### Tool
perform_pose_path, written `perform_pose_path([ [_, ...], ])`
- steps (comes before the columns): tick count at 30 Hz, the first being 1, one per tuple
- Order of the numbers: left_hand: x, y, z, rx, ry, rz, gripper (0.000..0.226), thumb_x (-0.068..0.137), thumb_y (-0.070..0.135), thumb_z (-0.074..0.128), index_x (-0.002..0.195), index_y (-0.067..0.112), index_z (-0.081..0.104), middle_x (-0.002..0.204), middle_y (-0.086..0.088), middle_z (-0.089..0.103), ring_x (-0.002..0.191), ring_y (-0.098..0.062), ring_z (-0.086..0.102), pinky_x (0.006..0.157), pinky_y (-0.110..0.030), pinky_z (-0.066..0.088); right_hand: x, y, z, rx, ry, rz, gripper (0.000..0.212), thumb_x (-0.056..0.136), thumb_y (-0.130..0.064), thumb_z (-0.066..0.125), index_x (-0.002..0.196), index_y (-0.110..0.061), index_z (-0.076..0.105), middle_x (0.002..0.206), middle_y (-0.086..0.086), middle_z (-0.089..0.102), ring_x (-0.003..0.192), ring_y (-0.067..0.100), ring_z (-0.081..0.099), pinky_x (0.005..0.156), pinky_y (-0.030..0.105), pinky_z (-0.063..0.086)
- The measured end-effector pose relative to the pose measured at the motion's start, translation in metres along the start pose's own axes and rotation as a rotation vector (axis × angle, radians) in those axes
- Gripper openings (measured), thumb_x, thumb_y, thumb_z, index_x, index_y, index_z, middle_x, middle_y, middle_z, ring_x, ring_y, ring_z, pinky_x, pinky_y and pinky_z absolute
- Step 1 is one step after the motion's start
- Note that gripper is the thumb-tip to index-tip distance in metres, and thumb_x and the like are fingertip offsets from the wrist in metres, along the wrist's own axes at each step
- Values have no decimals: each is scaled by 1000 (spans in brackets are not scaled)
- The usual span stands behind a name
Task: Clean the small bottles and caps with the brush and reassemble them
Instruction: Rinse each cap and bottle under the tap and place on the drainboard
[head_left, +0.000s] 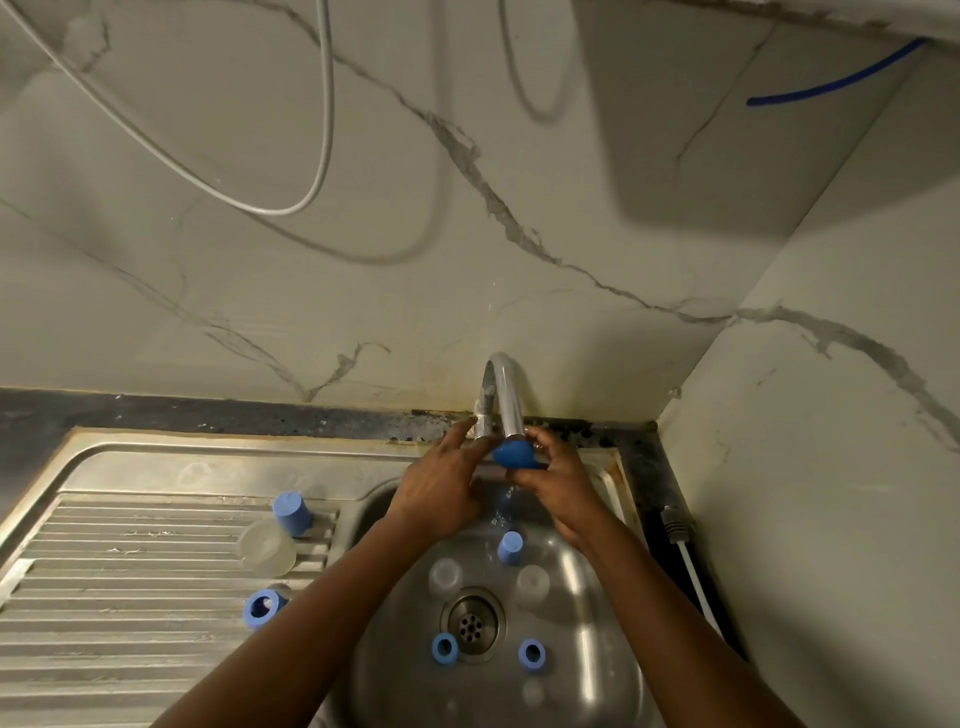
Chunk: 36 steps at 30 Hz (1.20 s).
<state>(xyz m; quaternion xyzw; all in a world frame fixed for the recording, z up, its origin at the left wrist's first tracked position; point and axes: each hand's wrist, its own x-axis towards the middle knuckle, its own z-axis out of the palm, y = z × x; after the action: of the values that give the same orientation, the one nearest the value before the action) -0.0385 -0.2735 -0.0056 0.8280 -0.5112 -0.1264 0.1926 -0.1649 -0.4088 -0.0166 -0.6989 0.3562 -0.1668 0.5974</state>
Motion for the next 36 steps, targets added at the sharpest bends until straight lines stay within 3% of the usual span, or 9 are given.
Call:
perform_pose_path([
  [4,1,-4,0,-59,-12,-16,82,87,16,71,159,38,39,167,3,28,143,-25,46,110,-41,51,1,-2,-3,-155,82,-103,59,78,-5,87,118,-37,58,115,-21,59,106,0,58,91,25,53],
  [10,-6,-7,-1,-34,47,116,70,86,22,71,152,35,49,140,6,45,112,-19,58,89,-35,57,2,-2,1,-312,112,-99,66,73,-11,92,131,-24,63,117,-11,65,113,12,61,95,32,52],
  [14,-9,-7,0,140,-2,60,81,91,28,68,159,43,27,133,0,54,96,-16,57,79,-28,53,-2,-9,3,-403,136,-153,55,79,-11,87,127,-21,63,116,-13,60,109,8,58,84,16,43],
  [19,-12,-2,7,164,-40,48,85,95,26,61,165,40,15,109,1,63,80,-13,55,69,-25,45,-1,-12,5,-463,132,-219,58,78,-9,88,129,-21,64,127,-10,61,114,9,59,97,26,53],
  [25,-13,6,8,-978,-351,-106,54,95,0,63,139,29,51,84,-10,74,63,-17,68,60,-29,57,-6,-3,13,-511,138,-291,56,74,-1,86,126,-15,70,127,0,64,113,17,62,101,44,55],
  [28,-20,13,-2,-1342,-409,-217,68,98,-5,57,153,32,39,90,-18,74,65,-22,69,60,-30,58,-7,-7,10,-512,111,-293,48,83,-2,81,129,-3,66,137,14,62,125,25,57,112,24,41],
  [31,-20,17,-6,-873,-416,-146,80,98,1,62,161,34,26,93,-10,75,70,-18,71,61,-27,57,-4,-9,7,-517,62,-290,47,86,-7,79,131,-4,66,142,16,59,133,26,51,104,6,30],
  [34,-15,6,-13,115,-234,-8,83,100,19,62,164,41,15,94,-2,64,80,-15,61,73,-27,46,-3,-4,12,-528,60,-267,56,81,-10,86,132,-16,65,139,5,59,128,23,57,113,29,44],
  [36,-17,2,-16,375,-148,32,85,105,18,55,165,45,0,81,-1,50,71,-13,49,73,-30,42,-2,-2,15,-550,102,-252,63,79,-15,88,135,-22,62,137,-3,58,126,16,57,107,34,52],
])
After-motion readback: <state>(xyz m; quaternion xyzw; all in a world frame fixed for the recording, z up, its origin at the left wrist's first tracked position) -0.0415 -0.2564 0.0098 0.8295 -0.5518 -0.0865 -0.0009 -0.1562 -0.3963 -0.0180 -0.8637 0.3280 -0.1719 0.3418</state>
